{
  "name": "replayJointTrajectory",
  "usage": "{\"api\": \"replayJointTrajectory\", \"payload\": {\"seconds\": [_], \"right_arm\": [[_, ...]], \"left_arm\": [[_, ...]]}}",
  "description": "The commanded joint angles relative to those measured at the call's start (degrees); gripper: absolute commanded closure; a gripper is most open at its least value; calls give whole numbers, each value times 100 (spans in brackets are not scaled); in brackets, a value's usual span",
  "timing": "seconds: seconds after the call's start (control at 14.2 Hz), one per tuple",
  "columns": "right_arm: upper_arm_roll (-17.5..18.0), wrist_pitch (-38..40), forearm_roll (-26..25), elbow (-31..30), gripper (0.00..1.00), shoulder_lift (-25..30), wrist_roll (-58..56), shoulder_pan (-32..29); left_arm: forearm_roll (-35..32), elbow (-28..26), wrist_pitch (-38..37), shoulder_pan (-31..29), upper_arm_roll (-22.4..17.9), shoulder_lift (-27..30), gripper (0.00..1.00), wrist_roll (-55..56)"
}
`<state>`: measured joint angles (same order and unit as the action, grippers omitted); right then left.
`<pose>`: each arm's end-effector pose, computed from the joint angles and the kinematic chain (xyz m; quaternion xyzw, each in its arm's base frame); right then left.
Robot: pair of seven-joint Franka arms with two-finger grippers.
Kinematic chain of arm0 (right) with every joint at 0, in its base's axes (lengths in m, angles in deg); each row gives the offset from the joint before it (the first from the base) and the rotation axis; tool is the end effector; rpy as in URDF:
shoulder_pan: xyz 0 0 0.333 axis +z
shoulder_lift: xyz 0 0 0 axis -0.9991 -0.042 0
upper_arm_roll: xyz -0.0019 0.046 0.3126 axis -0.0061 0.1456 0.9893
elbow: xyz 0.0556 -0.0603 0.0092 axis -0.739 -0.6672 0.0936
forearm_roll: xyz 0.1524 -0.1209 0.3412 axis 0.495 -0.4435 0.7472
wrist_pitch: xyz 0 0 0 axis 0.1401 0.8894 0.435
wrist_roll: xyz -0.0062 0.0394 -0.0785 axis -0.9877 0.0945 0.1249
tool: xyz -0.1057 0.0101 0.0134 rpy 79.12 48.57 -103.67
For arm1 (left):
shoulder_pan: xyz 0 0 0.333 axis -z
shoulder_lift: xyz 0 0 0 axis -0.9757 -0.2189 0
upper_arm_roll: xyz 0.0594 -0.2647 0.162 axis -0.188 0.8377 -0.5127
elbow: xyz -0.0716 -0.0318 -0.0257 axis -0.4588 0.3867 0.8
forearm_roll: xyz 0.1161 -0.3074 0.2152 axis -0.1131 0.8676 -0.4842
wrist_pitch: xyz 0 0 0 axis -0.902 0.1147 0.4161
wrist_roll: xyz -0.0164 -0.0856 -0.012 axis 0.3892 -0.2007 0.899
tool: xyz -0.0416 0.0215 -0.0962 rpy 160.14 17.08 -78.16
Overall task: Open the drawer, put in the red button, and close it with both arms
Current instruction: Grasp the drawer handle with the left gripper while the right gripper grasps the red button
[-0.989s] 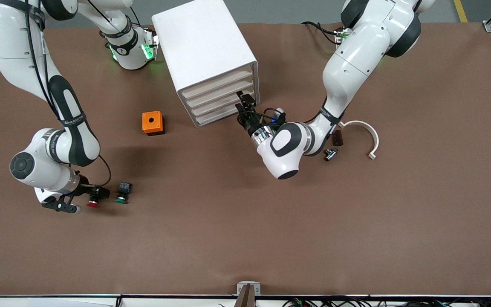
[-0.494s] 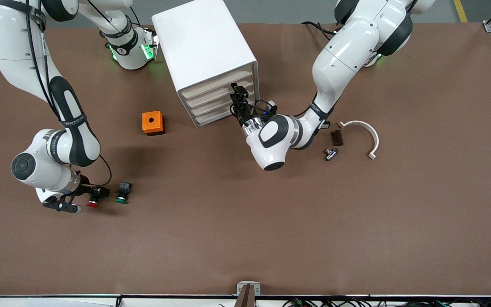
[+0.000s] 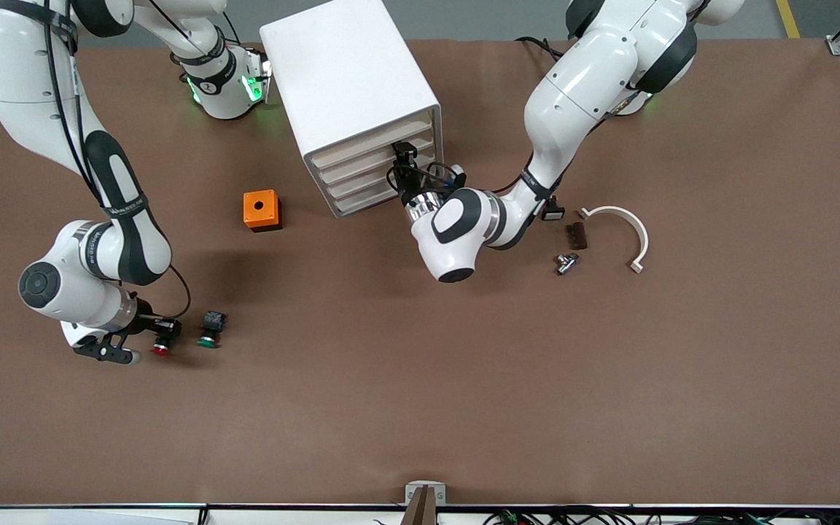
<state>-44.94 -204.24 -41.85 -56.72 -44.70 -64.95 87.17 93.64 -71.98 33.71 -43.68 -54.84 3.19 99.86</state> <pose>0.6446 -0.0573 0.1863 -0.9945 0.1038 0.0034 0.0141 0.4055 -0.5345 0.1744 -0.5001 -0.5744 0.5692 0.3097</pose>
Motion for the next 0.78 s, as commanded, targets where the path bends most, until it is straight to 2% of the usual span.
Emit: {"api": "replayJointTrajectory", "payload": {"seconds": [0.0,0.42,0.71], "right_arm": [[-3,506,15,177,100,160,74,42],[32,2134,77,292,100,1310,1504,402],[32,2749,95,152,100,2120,3216,1226]], "left_arm": [[138,59,-64,34,-25,-73,78,131],[147,68,-64,-141,-43,-143,85,377],[147,86,-64,-396,-60,-161,87,395]]}}
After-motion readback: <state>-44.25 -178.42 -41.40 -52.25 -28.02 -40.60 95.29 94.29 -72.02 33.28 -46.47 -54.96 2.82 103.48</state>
